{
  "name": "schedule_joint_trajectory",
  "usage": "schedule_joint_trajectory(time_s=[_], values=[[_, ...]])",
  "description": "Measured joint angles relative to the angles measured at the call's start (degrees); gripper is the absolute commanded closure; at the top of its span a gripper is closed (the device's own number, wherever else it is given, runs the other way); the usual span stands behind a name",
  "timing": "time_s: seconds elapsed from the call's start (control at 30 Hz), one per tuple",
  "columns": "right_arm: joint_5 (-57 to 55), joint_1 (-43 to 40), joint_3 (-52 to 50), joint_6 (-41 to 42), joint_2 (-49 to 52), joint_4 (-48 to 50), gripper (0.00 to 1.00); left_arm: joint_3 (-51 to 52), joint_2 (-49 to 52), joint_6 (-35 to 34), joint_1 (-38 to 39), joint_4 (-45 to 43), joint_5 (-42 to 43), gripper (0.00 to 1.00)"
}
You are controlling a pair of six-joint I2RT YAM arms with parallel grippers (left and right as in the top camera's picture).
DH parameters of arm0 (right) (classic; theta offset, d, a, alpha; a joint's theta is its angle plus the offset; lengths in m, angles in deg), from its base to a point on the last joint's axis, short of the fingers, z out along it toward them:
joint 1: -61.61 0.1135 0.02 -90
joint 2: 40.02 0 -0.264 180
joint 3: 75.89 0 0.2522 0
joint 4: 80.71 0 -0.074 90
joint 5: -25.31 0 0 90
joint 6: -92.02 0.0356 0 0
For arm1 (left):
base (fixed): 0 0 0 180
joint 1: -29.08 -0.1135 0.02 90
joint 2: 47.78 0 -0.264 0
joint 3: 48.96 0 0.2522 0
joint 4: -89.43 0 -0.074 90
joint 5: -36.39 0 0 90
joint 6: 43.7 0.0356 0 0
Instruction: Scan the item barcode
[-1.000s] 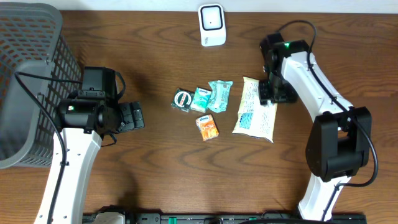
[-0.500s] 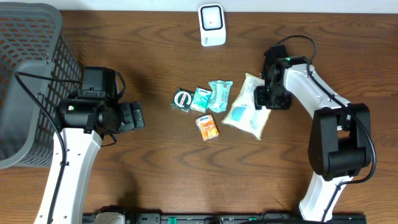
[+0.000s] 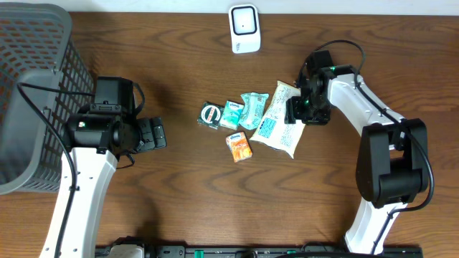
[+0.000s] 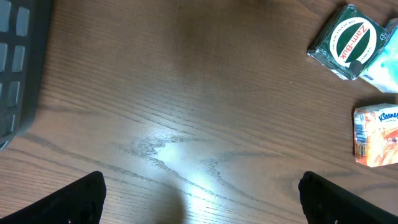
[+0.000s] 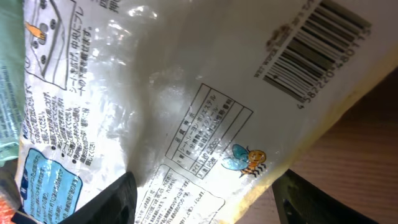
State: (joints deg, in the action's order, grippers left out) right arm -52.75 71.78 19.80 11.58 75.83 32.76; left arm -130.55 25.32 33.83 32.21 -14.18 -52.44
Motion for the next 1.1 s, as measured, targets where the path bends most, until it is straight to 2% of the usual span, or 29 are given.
schedule_joint_trajectory(time_s=[0.27,0.57,0.67,0.8,0.97,1.1], values=[[0.79,-0.74,0.26,-4.92,0.0,4.76,0.36,0.0,0.0,0.0,0.0,0.0,0.02,0.03],[3.5,-2.23,11.06,-6.38,0.02,-10.12,0.35,0.0,0.0,0.0,0.0,0.0,0.02,0.02],[6.93,-1.49,12.57,-6.51,0.02,-13.38,0.39,0.0,0.0,0.0,0.0,0.02,0.02,0.02],[8.79,1.55,11.28,-6.69,0.02,-13.77,0.44,0.0,0.0,0.0,0.0,0.0,0.0,0.02],[7.04,6.97,6.36,-5.66,0.02,-12.07,0.44,0.0,0.0,0.0,0.0,0.0,0.0,0.02],[2.1,10.1,2.69,-1.84,0.02,-11.52,0.44,0.0,0.0,0.0,0.0,0.0,0.0,0.02]])
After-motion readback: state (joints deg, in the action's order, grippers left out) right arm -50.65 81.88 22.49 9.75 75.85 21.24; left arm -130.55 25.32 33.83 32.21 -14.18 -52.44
